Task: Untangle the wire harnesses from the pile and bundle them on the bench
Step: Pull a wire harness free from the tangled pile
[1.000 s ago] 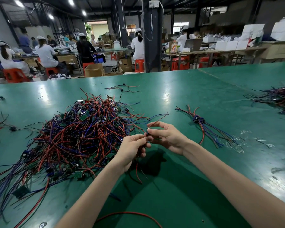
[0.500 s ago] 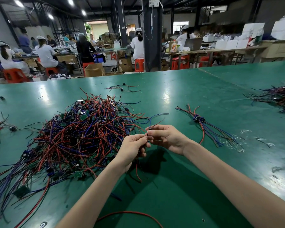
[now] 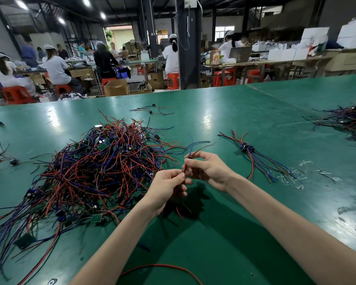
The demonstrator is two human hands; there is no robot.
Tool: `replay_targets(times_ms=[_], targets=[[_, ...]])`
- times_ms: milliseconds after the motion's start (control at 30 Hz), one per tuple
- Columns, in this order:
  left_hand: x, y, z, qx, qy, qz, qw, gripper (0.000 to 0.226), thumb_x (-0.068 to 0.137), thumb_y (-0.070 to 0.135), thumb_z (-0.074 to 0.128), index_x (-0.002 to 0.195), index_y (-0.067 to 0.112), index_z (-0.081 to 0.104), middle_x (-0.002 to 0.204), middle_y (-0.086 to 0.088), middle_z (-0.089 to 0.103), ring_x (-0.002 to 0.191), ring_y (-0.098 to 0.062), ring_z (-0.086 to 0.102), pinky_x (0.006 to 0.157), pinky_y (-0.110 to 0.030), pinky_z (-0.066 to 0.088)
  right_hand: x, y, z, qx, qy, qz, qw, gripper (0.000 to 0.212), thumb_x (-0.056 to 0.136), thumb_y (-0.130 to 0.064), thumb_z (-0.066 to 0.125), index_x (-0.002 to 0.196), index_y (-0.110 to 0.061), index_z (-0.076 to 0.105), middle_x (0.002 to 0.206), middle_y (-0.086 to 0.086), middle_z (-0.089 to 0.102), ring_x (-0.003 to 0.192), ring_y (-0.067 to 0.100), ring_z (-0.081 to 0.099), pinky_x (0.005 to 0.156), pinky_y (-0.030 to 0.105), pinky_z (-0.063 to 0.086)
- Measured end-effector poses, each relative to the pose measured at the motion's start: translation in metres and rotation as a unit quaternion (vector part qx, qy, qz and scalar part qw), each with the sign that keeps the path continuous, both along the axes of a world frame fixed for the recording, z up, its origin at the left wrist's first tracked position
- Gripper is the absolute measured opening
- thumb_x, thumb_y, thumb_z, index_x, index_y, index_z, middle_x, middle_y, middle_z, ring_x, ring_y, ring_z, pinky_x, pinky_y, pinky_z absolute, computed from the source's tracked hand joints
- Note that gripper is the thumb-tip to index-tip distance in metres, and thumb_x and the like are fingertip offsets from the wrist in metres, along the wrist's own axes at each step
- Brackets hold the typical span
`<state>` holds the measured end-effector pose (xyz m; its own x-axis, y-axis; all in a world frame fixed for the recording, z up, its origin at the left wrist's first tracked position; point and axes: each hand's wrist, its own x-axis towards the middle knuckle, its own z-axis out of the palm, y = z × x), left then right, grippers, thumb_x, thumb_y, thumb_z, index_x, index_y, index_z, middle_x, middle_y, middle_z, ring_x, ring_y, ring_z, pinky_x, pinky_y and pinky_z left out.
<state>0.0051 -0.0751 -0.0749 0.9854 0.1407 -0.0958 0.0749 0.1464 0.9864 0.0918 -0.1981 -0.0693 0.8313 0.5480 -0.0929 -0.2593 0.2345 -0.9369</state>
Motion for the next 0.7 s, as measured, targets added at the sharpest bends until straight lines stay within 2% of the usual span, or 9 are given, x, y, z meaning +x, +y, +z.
replay_targets(times_ms=[233,367,467,533,700], targets=[[-0.001,0.000,0.000,-0.002,-0.001,0.007,1.000,0.019,0.098,0.004,0.047,0.090,0.001,0.064,0.057,0.000,0.063,0.039,-0.003,0.041,0.035,-0.015,0.035,0.002,-0.004,0.005,-0.015,-0.018,0.023,0.999,0.017,0.082,0.012,0.061,0.094,0.001,0.057,0.075,0.014,0.061,0.056,0.016,0.065,0.058,0.022,0.057],[-0.001,-0.002,0.001,-0.020,0.013,-0.015,1.000,0.020,0.097,0.000,0.045,0.091,0.002,0.064,0.062,-0.001,0.066,0.041,-0.002,0.044,0.038,-0.015,0.039,0.001,-0.001,0.001,-0.045,-0.051,0.002,0.998,0.016,0.081,0.011,0.063,0.093,0.001,0.058,0.070,0.011,0.061,0.053,0.014,0.062,0.058,0.022,0.056],[-0.001,-0.002,0.002,-0.036,0.024,-0.034,0.998,0.020,0.096,-0.004,0.046,0.094,0.003,0.065,0.073,-0.005,0.071,0.044,-0.001,0.048,0.043,-0.015,0.045,0.004,0.000,-0.001,-0.074,-0.089,-0.040,0.993,0.019,0.081,0.010,0.063,0.098,0.002,0.057,0.070,0.010,0.057,0.049,0.008,0.057,0.053,0.020,0.053],[-0.001,-0.001,0.002,-0.035,0.026,-0.034,0.998,0.017,0.095,-0.004,0.047,0.095,0.000,0.064,0.074,-0.007,0.071,0.044,-0.002,0.049,0.043,-0.015,0.045,0.008,0.000,-0.001,-0.091,-0.108,-0.070,0.987,0.022,0.082,0.009,0.064,0.101,0.003,0.056,0.071,0.009,0.056,0.048,0.005,0.054,0.052,0.018,0.051],[0.000,0.000,-0.001,-0.024,0.043,-0.045,0.998,0.016,0.095,-0.003,0.048,0.098,0.001,0.064,0.074,-0.007,0.071,0.044,-0.004,0.051,0.044,-0.017,0.047,0.021,-0.005,-0.003,-0.105,-0.136,-0.131,0.976,0.024,0.082,0.009,0.064,0.103,0.002,0.055,0.076,0.008,0.056,0.063,0.012,0.054,0.052,0.014,0.050]])
